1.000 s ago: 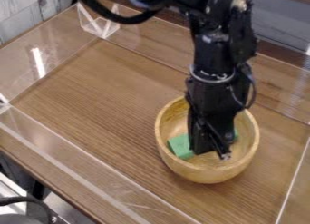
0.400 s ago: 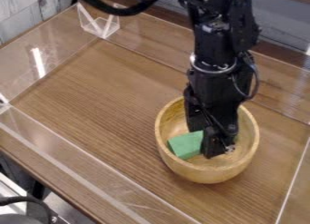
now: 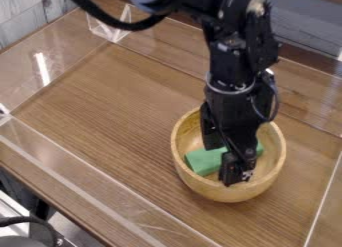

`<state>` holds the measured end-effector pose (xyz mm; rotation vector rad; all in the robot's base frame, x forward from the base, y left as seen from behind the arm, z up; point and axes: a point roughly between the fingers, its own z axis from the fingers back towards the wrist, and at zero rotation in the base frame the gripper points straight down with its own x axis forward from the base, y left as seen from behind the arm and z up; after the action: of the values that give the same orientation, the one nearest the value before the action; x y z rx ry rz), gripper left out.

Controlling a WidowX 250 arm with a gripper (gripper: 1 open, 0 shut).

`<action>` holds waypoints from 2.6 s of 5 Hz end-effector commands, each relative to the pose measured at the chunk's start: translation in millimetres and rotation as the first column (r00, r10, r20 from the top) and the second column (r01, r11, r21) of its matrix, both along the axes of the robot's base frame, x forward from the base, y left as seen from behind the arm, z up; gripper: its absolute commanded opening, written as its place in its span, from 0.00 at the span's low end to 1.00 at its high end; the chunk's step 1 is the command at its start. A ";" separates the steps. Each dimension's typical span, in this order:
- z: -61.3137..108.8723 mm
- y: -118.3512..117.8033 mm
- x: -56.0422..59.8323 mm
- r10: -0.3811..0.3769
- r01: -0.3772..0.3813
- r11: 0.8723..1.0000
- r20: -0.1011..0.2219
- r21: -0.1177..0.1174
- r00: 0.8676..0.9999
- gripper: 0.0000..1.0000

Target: Remove the green block from inside the brown bowl and put it on the table

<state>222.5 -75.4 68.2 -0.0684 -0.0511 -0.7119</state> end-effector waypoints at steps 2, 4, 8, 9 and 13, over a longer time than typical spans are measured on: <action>-8.8 2.0 6.7 -0.003 0.003 1.000 0.035 -0.003 0.999 1.00; -18.3 2.1 8.3 0.004 -0.004 1.000 0.034 -0.003 0.999 1.00; -32.8 3.4 11.1 0.020 -0.019 1.000 0.035 -0.006 0.999 1.00; -34.5 3.0 12.2 0.023 -0.023 1.000 0.036 -0.012 0.999 0.00; -38.2 2.1 13.8 0.033 -0.031 0.999 0.025 -0.041 0.999 0.00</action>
<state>230.3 -73.3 26.0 -0.0987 -0.0641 -0.6766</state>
